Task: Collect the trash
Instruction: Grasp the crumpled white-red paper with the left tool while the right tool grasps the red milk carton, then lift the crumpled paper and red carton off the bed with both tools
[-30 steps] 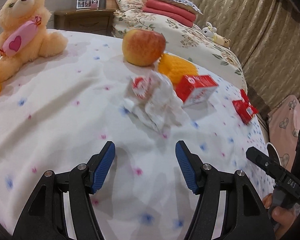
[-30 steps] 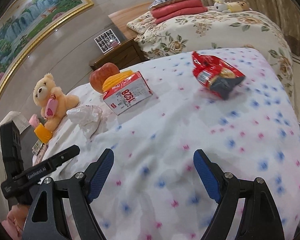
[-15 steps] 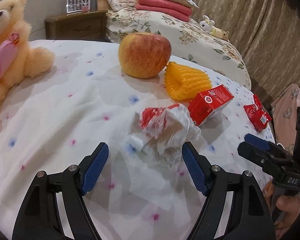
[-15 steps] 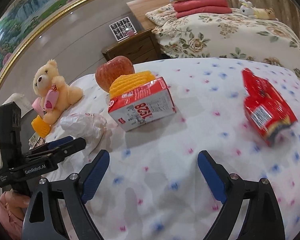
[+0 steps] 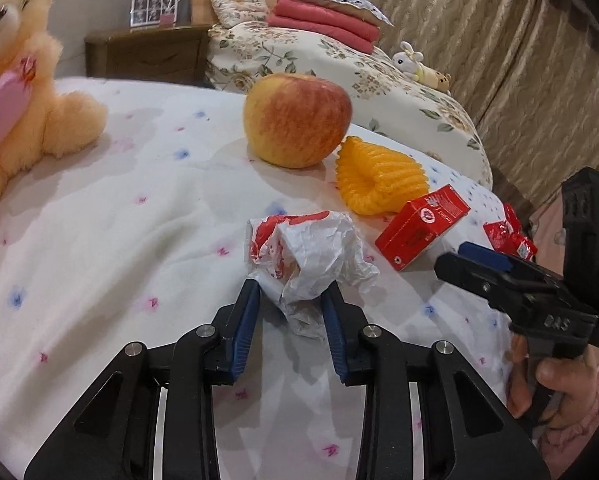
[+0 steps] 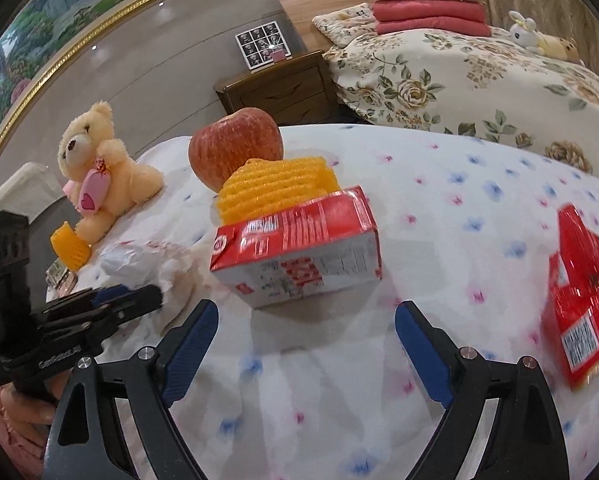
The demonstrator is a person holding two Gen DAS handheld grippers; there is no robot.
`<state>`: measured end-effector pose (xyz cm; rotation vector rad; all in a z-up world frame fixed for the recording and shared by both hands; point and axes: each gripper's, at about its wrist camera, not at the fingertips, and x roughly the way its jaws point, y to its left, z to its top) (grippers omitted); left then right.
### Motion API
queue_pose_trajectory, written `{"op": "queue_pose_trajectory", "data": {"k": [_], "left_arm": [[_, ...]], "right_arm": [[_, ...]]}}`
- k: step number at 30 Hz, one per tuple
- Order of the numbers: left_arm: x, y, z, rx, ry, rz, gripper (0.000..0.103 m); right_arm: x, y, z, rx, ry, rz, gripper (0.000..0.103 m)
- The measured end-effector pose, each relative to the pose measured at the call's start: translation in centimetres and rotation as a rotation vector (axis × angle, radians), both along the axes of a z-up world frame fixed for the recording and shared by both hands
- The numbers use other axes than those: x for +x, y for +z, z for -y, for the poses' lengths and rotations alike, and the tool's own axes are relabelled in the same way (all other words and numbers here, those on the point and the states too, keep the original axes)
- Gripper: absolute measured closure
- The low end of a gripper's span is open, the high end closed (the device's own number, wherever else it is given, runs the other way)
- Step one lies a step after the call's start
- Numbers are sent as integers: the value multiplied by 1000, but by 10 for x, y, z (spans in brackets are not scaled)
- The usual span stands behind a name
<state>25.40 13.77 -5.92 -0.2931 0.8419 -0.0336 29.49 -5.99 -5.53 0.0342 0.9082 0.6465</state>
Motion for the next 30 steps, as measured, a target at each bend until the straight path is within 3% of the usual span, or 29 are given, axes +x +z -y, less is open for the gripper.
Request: {"op": "queue_pose_trajectory", "data": {"k": [14, 16, 18, 24, 28, 30], "left_arm": [[1, -1, -2, -11, 3, 8, 72], [1, -1, -1, -6, 4, 8, 72], [0, 0, 0, -2, 3, 8, 72], [-2, 0, 2, 5, 4, 2, 72], [-5, 0, 2, -5, 3, 3, 72], [-6, 0, 2, -8, 3, 7, 72]], "right_arm": [[18, -3, -15, -20, 11, 3, 12], [17, -3, -14, -14, 2, 6, 19], [16, -3, -12, -10, -9, -6, 42], [7, -3, 0, 11, -33, -45, 77], [-2, -3, 11, -5, -84, -58, 79], [-6, -1, 18, 38, -124, -77, 74]]}}
